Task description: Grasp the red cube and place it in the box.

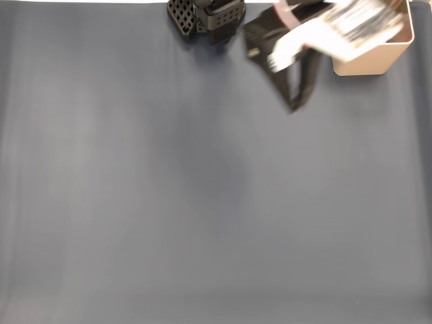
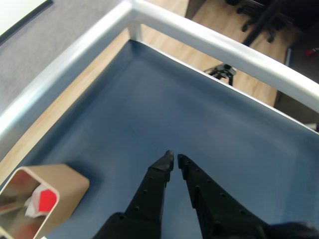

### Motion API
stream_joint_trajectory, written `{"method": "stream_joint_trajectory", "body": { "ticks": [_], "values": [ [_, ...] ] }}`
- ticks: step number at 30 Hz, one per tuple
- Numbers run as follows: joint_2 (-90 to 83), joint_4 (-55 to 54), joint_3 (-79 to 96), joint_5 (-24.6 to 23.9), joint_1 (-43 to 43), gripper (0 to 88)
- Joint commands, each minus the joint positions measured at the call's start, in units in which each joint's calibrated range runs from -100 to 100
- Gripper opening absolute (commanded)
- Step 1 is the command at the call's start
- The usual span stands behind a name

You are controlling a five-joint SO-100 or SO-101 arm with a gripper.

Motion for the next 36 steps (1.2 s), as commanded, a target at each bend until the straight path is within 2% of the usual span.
{"method": "stream_joint_trajectory", "body": {
  "ticks": [1, 21, 36],
  "values": [
    [-0.8, -2.2, -0.4, -0.4, 4.9, 0.0],
    [-4.4, -9.9, 9.8, -2.7, 20.1, 0.0],
    [-27.3, -16.0, 43.4, -4.0, 20.2, 0.0]
  ]
}}
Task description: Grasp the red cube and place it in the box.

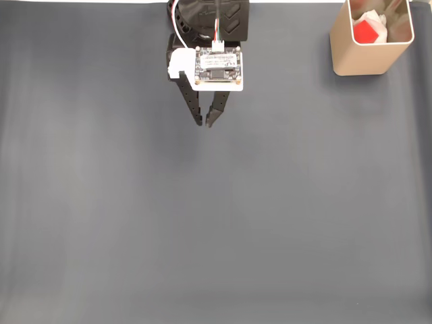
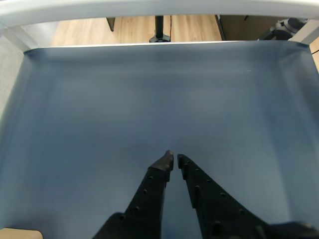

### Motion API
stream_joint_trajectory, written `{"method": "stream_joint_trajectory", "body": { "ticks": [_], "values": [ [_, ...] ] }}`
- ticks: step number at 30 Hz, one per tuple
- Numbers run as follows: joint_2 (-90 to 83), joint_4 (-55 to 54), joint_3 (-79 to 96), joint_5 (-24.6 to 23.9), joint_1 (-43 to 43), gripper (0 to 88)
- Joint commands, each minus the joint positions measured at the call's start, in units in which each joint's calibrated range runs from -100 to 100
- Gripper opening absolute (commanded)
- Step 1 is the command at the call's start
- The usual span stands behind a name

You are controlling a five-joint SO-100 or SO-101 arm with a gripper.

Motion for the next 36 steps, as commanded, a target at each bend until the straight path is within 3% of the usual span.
{"method": "stream_joint_trajectory", "body": {
  "ticks": [1, 23, 36],
  "values": [
    [-6.0, -2.2, 5.8, -0.3, -0.3, 0.0],
    [-33.9, 2.5, 35.1, -0.8, -3.7, 0.0],
    [-35.3, 9.2, 38.7, -1.0, -4.3, 0.0]
  ]
}}
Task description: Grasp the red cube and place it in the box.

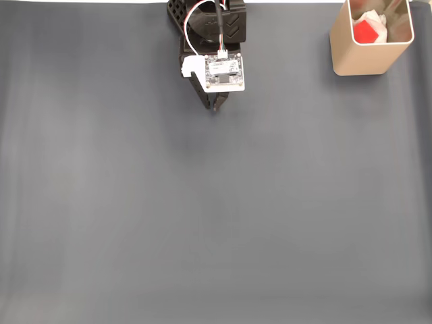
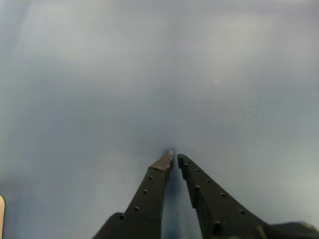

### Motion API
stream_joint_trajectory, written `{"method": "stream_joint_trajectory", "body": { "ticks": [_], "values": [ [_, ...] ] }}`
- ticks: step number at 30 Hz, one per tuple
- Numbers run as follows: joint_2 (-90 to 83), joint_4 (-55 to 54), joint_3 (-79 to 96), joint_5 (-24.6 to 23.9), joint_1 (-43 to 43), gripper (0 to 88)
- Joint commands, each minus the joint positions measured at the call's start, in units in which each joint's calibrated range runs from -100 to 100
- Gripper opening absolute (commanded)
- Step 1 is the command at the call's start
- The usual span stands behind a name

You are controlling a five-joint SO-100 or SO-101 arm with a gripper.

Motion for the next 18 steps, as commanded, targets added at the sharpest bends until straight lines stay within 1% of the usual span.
{"method": "stream_joint_trajectory", "body": {
  "ticks": [1, 18],
  "values": [
    [-0.6, 1.9, 0.7, -0.3, -0.5, 0.0],
    [-0.7, 9.0, 0.8, -2.4, -0.2, 0.0]
  ]
}}
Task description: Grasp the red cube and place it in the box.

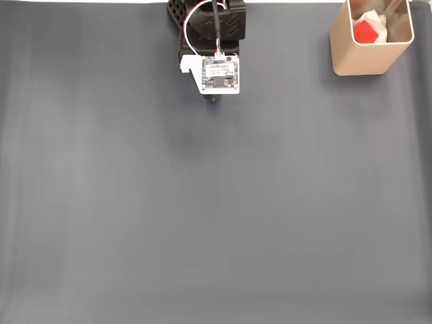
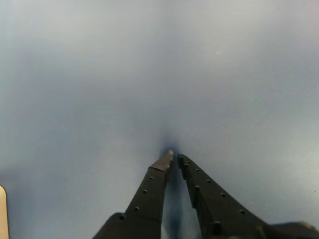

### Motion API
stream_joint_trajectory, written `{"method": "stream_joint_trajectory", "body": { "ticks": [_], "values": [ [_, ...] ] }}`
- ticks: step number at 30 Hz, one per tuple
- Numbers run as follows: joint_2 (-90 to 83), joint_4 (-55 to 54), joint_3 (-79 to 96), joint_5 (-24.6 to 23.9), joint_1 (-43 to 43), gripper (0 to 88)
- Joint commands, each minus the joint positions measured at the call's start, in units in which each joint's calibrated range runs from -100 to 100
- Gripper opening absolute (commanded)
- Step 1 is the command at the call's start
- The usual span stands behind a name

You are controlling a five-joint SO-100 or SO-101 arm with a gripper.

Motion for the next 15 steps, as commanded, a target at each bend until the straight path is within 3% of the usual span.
{"method": "stream_joint_trajectory", "body": {
  "ticks": [1, 15],
  "values": [
    [-0.6, 1.8, 0.5, -0.7, -0.2, 0.0],
    [-0.6, 3.5, 0.5, -1.6, 0.3, 0.0]
  ]
}}
